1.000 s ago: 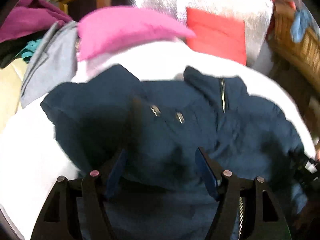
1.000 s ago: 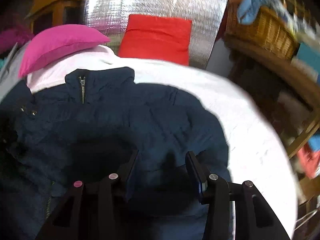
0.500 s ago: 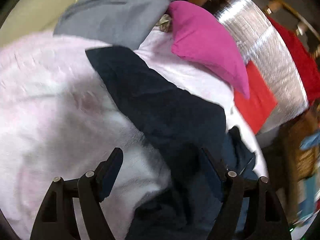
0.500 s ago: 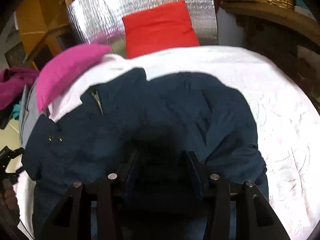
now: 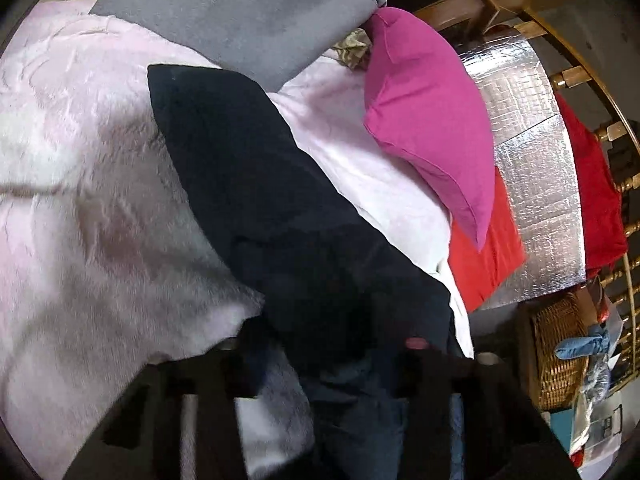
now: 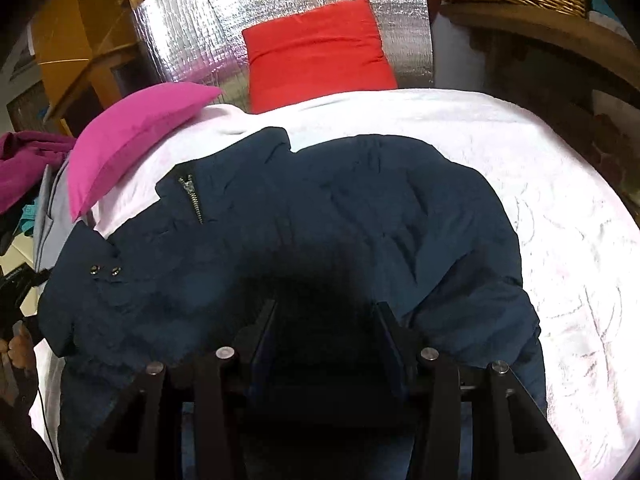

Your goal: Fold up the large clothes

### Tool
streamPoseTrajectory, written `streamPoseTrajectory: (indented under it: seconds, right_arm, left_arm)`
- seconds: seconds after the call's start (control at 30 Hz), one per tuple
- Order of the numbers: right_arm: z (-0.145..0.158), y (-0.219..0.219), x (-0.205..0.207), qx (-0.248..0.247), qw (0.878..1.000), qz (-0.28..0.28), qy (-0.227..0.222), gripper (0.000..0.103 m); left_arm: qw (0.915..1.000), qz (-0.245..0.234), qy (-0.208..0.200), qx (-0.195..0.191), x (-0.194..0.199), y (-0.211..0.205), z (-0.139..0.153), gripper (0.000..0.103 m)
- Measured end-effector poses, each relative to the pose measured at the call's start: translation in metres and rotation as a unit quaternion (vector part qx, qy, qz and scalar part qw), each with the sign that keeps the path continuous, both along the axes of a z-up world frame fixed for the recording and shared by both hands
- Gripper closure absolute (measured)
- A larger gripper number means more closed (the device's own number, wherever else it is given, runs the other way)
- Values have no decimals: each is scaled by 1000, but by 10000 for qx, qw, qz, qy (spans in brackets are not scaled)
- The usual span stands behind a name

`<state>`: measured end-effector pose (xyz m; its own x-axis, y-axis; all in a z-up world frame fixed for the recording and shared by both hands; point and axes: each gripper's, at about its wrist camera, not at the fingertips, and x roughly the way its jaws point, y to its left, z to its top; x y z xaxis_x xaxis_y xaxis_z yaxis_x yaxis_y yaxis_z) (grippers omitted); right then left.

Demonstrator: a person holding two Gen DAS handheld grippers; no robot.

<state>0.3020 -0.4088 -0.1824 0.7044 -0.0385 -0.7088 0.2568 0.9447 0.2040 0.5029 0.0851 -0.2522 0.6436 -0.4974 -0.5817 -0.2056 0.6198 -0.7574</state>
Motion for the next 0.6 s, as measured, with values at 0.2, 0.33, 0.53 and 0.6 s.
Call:
streamPoseTrajectory:
  seconds: [0.2, 0.33, 0.53, 0.6]
  right_arm:
    - [2, -5, -1, 59, 9999, -80, -57, 52]
    - [2, -11, -2, 265, 9996, -116, -40, 52]
    - [2, -22, -5, 688, 9973, -229, -70, 52]
    - [3, -26, -7, 759, 9967, -286, -83, 52]
  left_arm:
    - [9972, 129, -558, 476, -10, -7, 39, 90]
    - [9869, 103, -1318, 926, -37, -26, 94, 91]
    - [9566, -201, -2384, 1662, -81, -71, 162, 92]
    - [9448, -470, -2606, 1931, -94, -94, 172, 92]
